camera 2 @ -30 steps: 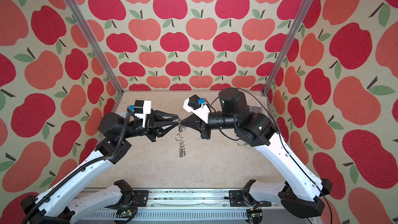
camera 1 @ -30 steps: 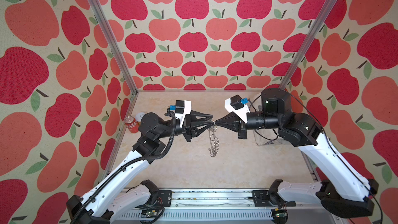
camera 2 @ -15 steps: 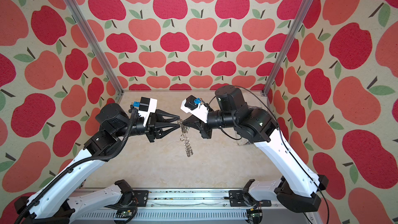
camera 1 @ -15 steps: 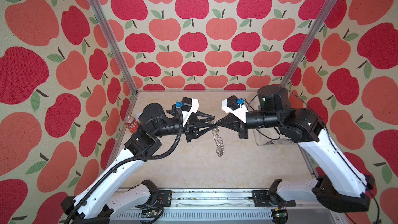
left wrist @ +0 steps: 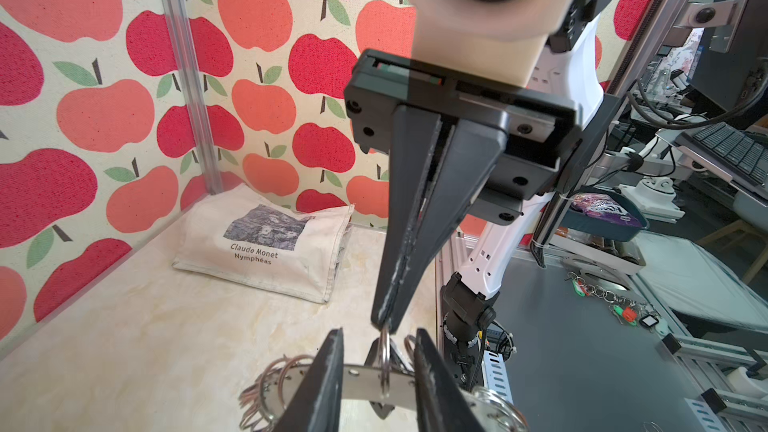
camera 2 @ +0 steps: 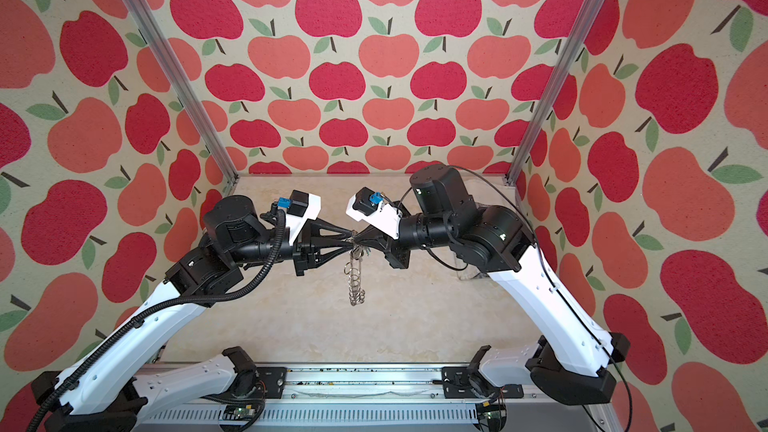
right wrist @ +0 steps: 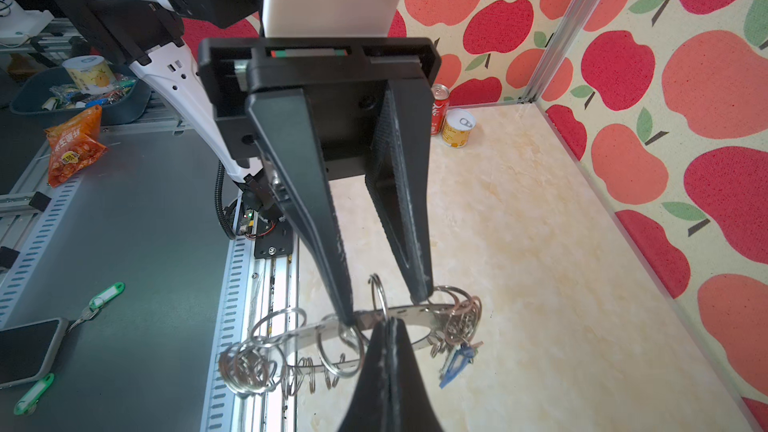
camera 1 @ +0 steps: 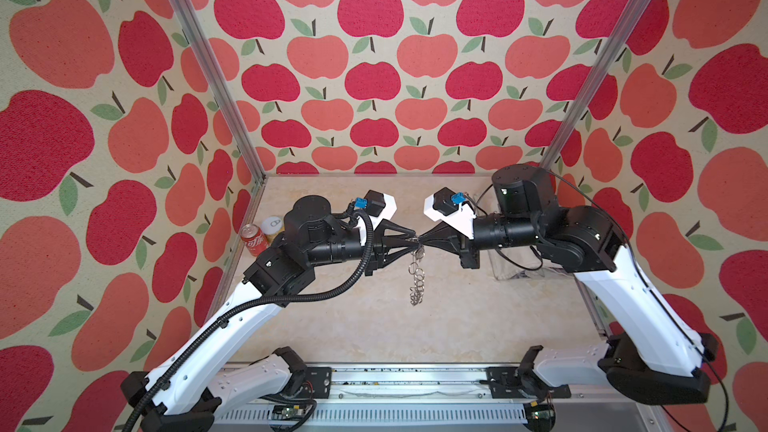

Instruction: Put the keys on the keyring

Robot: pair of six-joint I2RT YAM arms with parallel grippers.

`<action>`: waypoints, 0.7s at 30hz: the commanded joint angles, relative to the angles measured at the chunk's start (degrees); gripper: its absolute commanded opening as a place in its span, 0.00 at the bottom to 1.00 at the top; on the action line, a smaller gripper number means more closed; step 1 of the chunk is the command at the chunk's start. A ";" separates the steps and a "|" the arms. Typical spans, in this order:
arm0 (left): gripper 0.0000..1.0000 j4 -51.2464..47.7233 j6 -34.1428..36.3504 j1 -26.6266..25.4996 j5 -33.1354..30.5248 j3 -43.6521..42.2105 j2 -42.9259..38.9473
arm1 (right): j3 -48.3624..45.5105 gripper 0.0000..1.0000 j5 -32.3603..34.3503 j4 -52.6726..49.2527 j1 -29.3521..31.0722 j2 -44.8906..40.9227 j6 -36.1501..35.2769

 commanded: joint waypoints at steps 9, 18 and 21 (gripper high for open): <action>0.22 -0.08 1.04 -0.30 0.00 2.11 0.09 | 1.86 0.00 0.08 0.09 0.71 0.07 -1.04; 0.09 -0.06 1.07 -0.40 0.42 2.37 0.51 | 1.96 0.00 -0.09 0.14 0.98 0.36 -1.29; 0.00 0.19 1.02 -0.43 0.52 2.28 0.58 | 1.96 0.00 -0.28 0.36 1.16 0.40 -1.17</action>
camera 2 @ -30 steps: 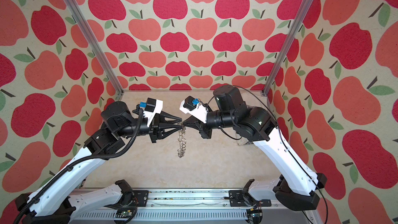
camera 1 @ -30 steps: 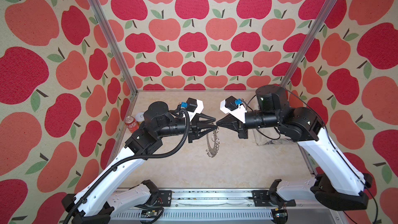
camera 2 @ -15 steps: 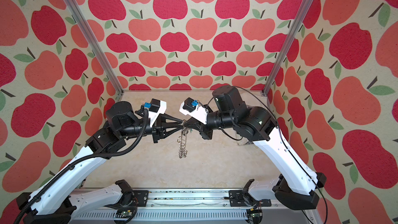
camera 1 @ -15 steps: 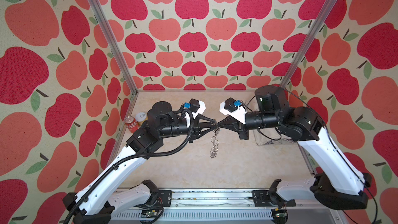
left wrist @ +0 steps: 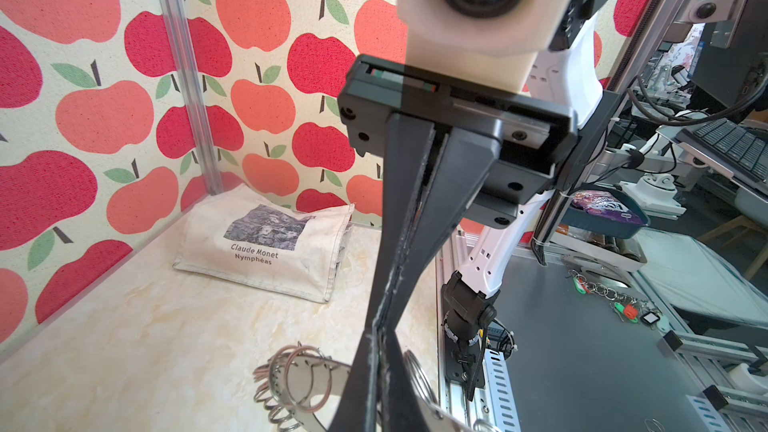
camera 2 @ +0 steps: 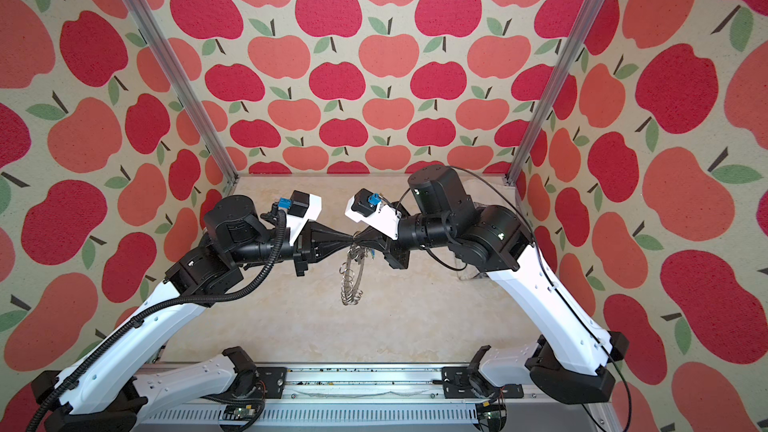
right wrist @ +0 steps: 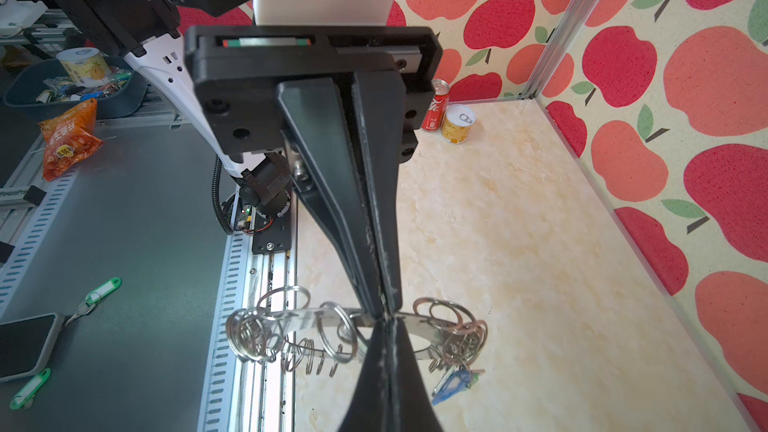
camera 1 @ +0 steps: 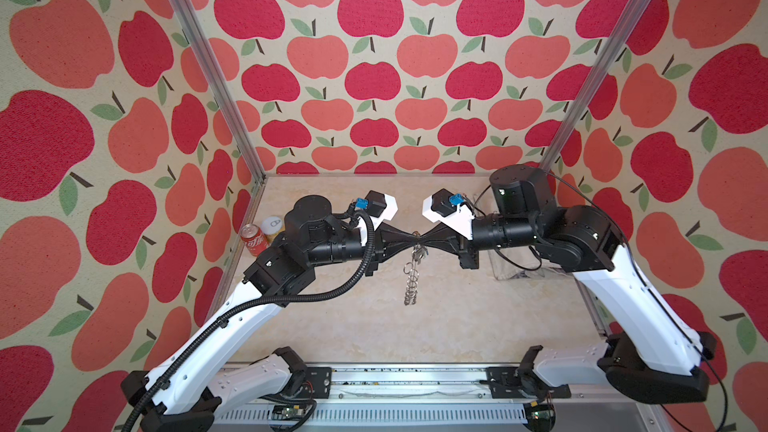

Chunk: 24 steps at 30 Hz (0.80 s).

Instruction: Put the keys on the keyring

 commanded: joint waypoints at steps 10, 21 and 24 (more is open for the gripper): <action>0.00 7.98 0.04 -0.67 -0.57 -2.44 -2.35 | 0.13 0.05 0.59 2.40 1.04 -1.92 0.38; 0.00 32.26 -6.22 1.06 -0.83 -12.94 -6.96 | -8.59 0.33 0.77 10.68 0.19 -8.00 4.53; 0.00 39.25 -9.22 2.04 0.96 -14.92 -6.68 | -10.56 0.29 -0.50 13.60 -0.52 -8.93 5.60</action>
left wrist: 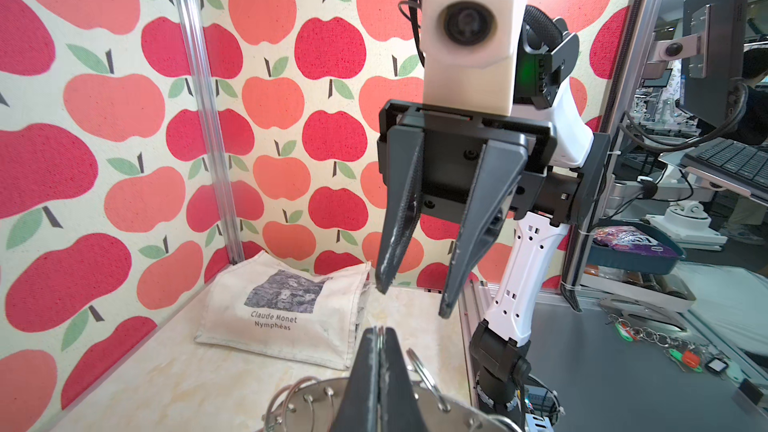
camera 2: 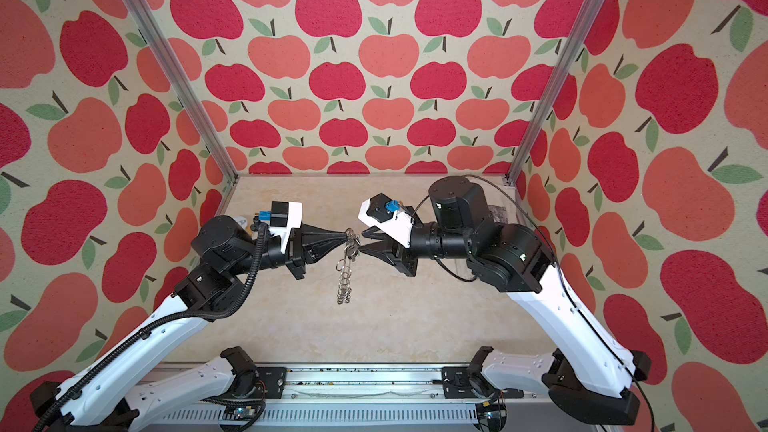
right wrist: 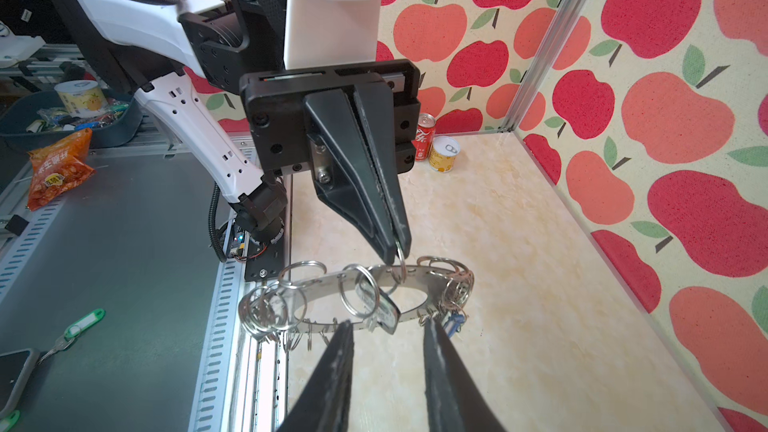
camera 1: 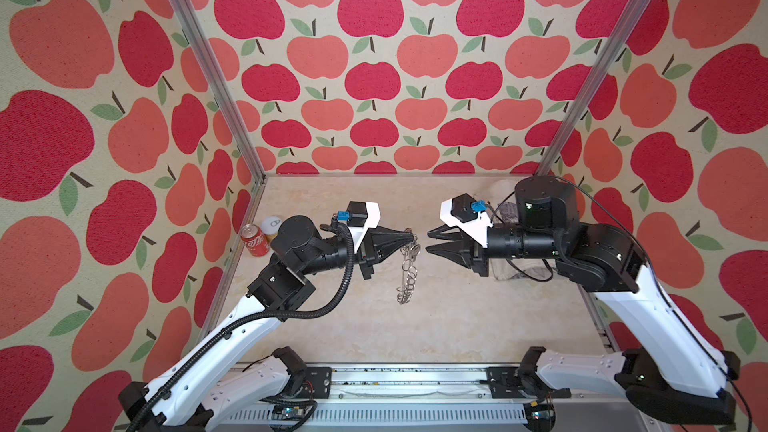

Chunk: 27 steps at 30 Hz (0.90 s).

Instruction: Put the keys on the keyring

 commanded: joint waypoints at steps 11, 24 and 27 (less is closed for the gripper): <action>0.00 22.52 -8.19 1.77 6.02 -1.92 1.55 | -4.02 0.22 -1.12 10.35 -3.62 -2.29 2.97; 0.00 23.97 -8.34 1.76 5.76 -2.05 2.16 | -5.98 0.23 -8.90 16.27 -3.58 -1.30 8.18; 0.00 23.89 -8.30 1.74 5.77 -1.98 2.28 | -6.45 0.23 -9.72 16.78 -2.91 -1.19 8.73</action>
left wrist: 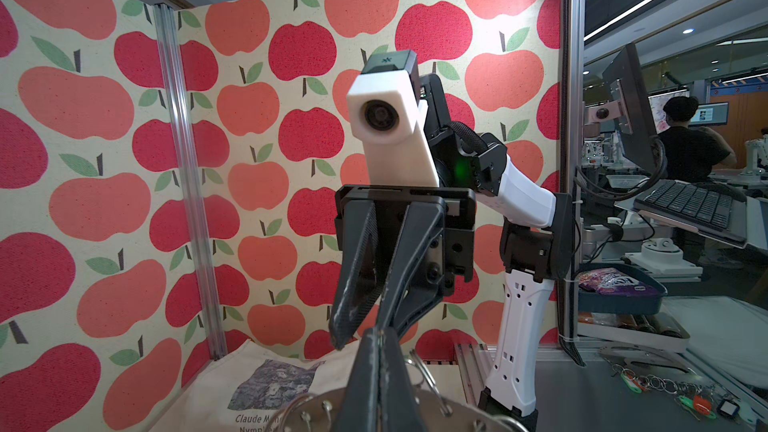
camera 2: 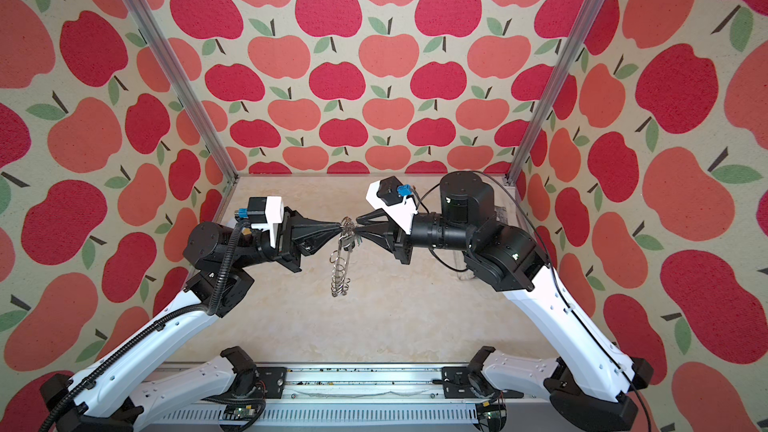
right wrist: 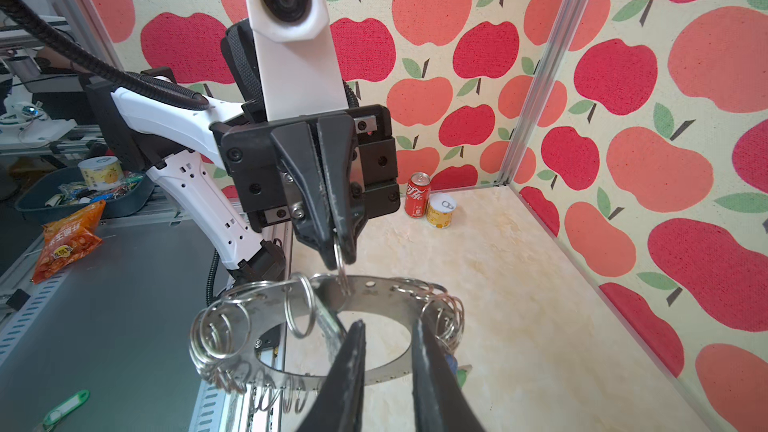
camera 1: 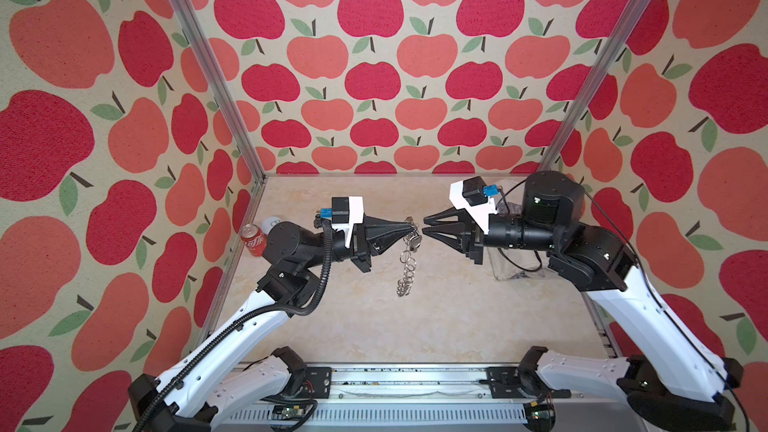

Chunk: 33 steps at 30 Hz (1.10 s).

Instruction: Put the keys on the keyring

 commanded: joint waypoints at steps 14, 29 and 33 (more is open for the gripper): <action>0.00 3.29 0.43 0.29 0.70 -0.02 0.05 | -1.18 0.23 -2.82 1.81 1.88 -0.22 3.71; 0.00 6.90 0.02 0.21 -0.83 -1.02 0.06 | -5.45 0.01 -7.38 8.21 2.06 0.86 8.84; 0.00 9.10 -0.23 0.22 -1.75 -1.75 -0.01 | -6.30 0.00 -7.46 8.44 2.74 1.35 9.14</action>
